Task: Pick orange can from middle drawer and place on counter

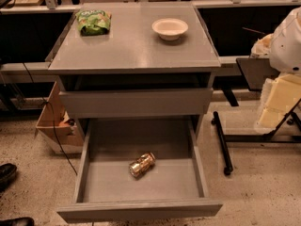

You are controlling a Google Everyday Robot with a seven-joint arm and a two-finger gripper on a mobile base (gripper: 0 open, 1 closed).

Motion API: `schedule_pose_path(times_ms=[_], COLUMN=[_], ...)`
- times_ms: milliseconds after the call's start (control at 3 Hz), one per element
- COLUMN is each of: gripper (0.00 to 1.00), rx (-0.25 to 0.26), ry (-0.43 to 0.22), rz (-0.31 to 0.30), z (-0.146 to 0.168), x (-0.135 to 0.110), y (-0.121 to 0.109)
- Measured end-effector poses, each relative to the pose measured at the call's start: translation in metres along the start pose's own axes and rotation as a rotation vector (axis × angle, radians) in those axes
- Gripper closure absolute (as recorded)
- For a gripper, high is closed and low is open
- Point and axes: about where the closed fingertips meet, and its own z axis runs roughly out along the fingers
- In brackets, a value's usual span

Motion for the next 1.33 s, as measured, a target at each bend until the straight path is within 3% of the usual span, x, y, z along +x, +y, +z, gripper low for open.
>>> schedule_pose_path(times_ms=[333, 1000, 1333], gripper=[0.0, 0.0, 0.0], rx=[-0.032, -0.082, -0.082], ry=[-0.034, -0.148, -0.149], rz=[-0.008, -0.051, -0.05], z=[0.038, 0.165, 0.165], x=[-0.002, -0.021, -0.021], y=[0.011, 0.04, 0.041])
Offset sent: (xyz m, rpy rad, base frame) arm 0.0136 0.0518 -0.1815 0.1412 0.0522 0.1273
